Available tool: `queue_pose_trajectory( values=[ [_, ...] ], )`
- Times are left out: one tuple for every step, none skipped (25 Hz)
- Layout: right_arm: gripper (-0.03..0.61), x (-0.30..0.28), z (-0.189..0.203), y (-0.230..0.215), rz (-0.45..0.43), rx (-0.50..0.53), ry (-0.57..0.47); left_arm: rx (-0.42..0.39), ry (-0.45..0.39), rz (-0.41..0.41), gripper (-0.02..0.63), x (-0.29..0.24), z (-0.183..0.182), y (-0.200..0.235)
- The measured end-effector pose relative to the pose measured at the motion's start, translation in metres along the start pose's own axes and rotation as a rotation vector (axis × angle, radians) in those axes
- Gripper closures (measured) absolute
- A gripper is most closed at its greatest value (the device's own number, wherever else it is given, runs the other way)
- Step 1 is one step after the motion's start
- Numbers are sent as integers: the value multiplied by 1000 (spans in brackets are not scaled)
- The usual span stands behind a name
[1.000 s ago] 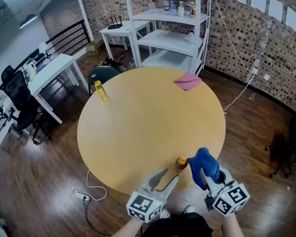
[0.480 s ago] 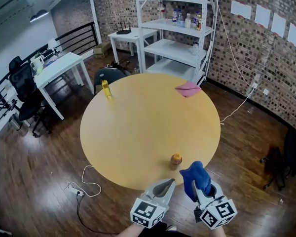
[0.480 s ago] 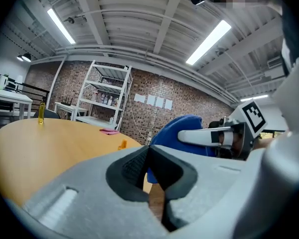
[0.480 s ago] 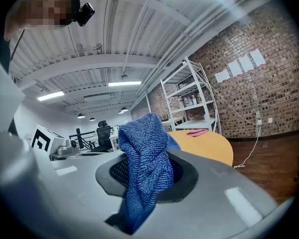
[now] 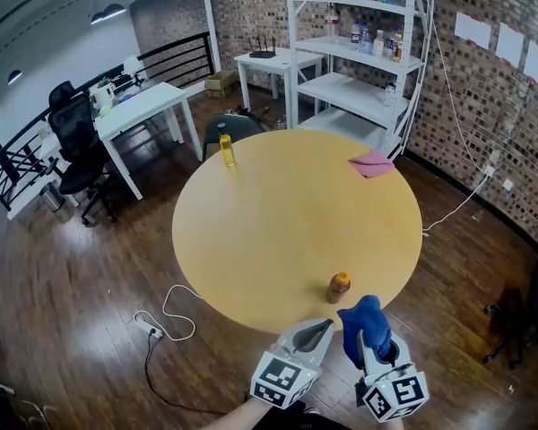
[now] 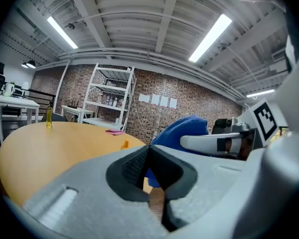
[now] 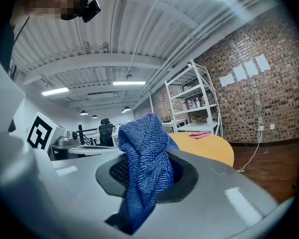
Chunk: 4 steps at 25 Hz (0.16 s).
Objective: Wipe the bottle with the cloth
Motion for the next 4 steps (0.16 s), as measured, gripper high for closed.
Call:
queue_pose_trajectory(
  values=[
    [502,1,2,0,5,-1,1,0,-1,0,611,1,0,0],
    [502,1,4,1,10,-2,2,0,-1,1,611,2,1,0],
    [502,1,5,1,14,-3,3,1,0,3,611,2,1,1],
    [502,2,7,2,19,-4,3,3,1,5,611,3,2,1]
  ],
)
Point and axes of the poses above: the fingertips, and each gripper's own axes: x backward along the fingers, y to its left, z out of its underside, the point moved 4 cm from there along x, backward along the fingers, and after that the axes turned 12 degrees about -z, right-handed, at the moved point
